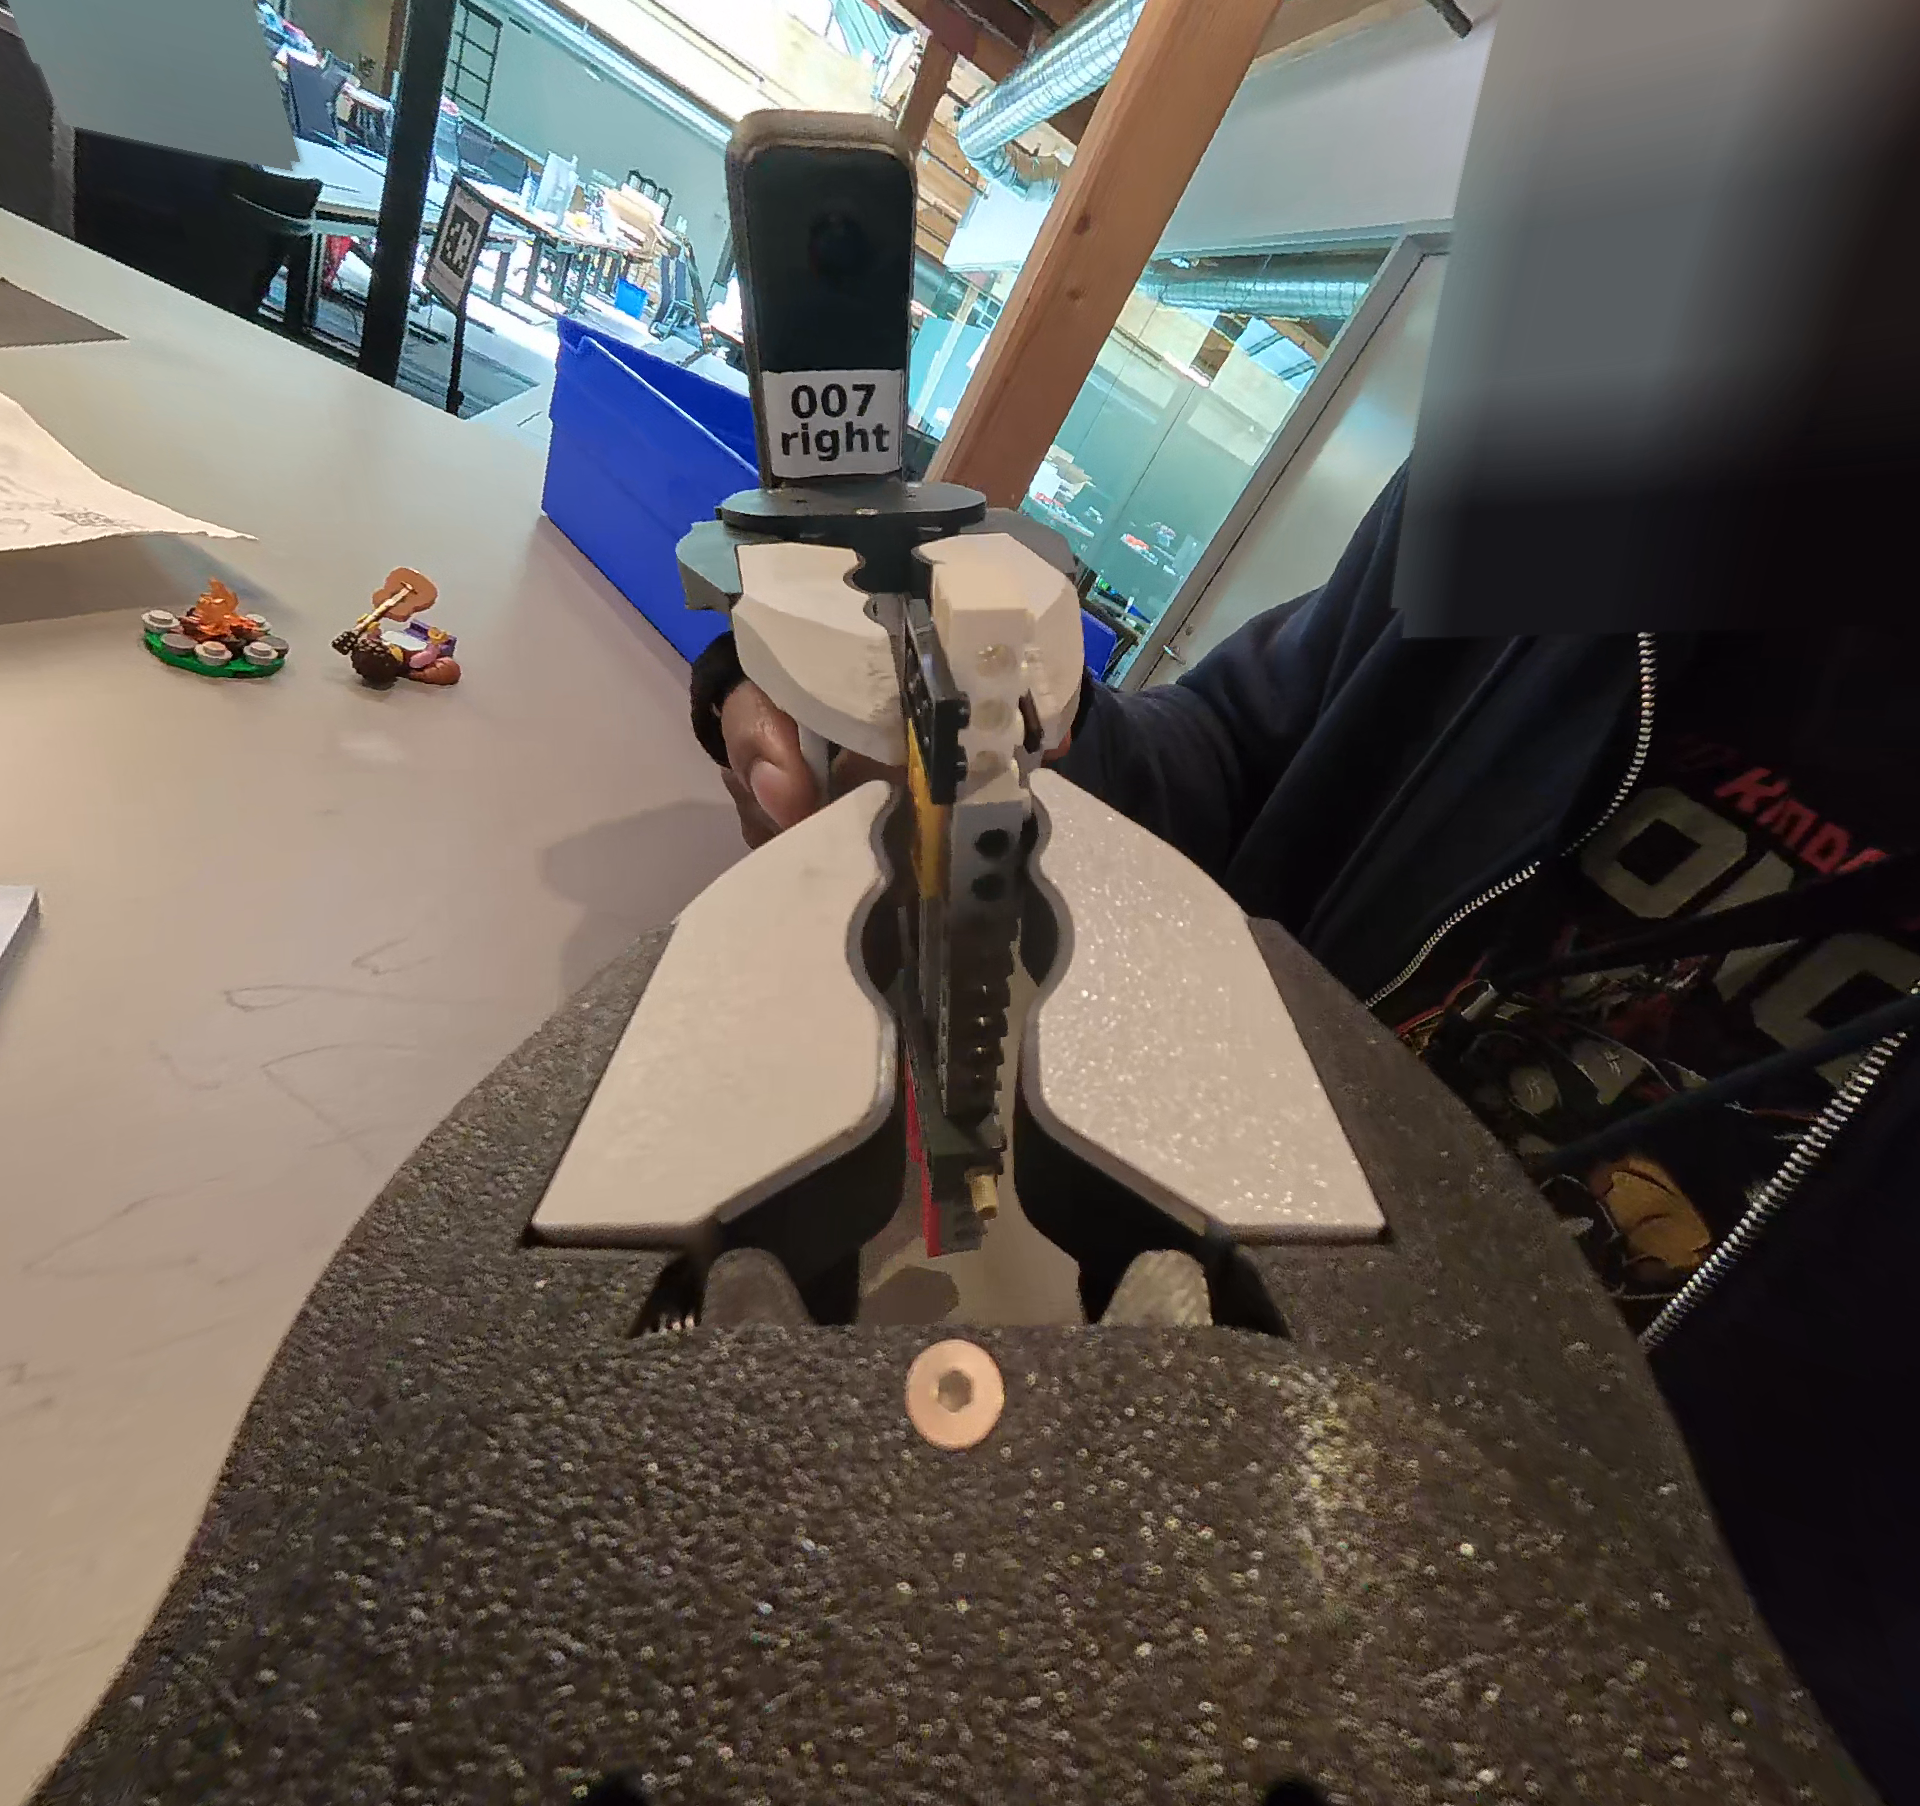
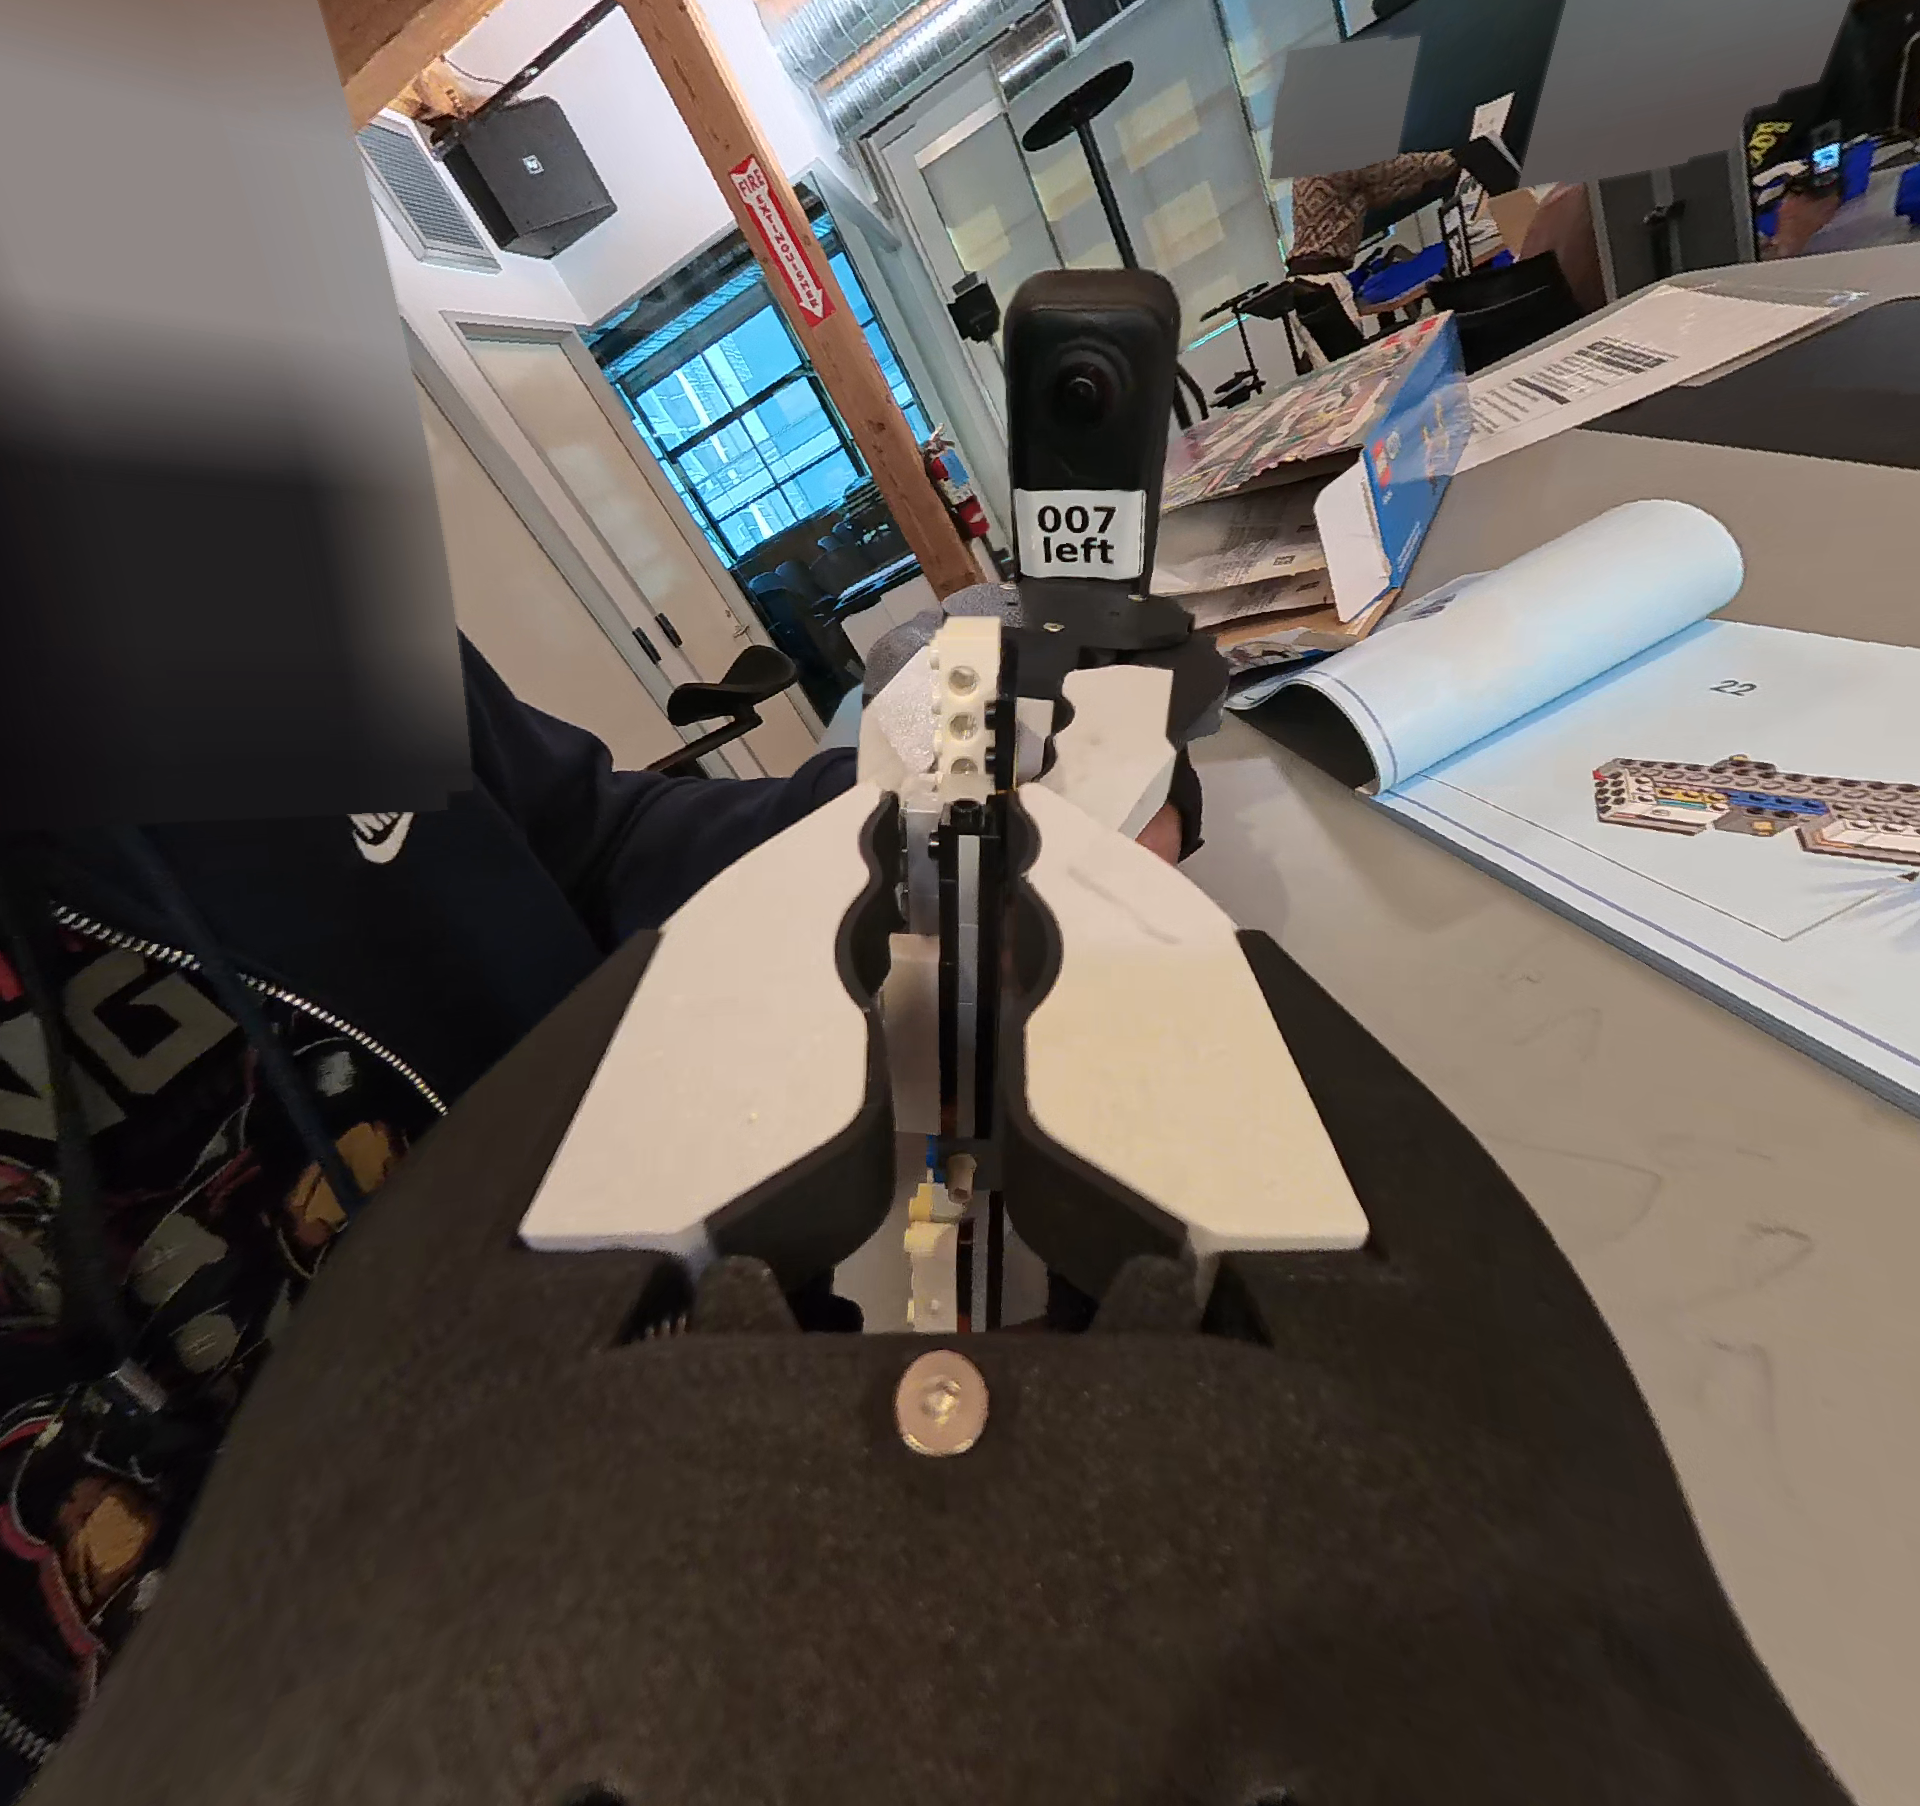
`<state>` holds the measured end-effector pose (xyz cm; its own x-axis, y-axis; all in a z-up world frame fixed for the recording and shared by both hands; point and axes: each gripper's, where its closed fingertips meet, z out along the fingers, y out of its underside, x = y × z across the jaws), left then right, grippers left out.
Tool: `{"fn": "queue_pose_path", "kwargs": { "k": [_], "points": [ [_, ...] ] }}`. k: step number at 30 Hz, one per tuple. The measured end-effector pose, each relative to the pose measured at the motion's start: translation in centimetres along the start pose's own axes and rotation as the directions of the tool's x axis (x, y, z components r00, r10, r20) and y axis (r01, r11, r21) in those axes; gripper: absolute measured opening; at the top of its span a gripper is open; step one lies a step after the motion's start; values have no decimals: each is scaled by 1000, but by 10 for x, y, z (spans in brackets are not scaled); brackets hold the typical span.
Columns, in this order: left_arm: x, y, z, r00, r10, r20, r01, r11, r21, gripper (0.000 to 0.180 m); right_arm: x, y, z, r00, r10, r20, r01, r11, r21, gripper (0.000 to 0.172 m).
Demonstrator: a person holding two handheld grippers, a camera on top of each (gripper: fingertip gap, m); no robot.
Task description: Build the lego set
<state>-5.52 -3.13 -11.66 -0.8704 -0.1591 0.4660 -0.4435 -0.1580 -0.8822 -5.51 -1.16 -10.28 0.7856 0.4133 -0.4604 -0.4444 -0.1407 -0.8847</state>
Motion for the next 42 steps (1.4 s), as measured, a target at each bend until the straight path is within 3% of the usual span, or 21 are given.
{"fn": "queue_pose_path", "kwargs": {
  "k": [16, 33, 38, 42],
  "points": [
    [11, 9, 5, 993, 116, -1, -115, 990, -82, 18, -12, 7, -1, 995, -44, 87, 48, 998, -36, 18],
    [7, 7, 4, 996, 89, 2, -89, 995, -37, 19, -7, 6, -1, 999, -43, 30, 44, 999, -20, 17],
    [4, 11, 8, 996, 82, 22, -81, 995, -60, 37, -5, 3, -1, 999, -37, 17, 37, 999, 3, 17],
    [3, 13, 11, 993, 107, 41, -103, 992, -74, 23, -4, 5, -1, 999, -46, 9, 46, 999, -3, 18]
  ]
}}
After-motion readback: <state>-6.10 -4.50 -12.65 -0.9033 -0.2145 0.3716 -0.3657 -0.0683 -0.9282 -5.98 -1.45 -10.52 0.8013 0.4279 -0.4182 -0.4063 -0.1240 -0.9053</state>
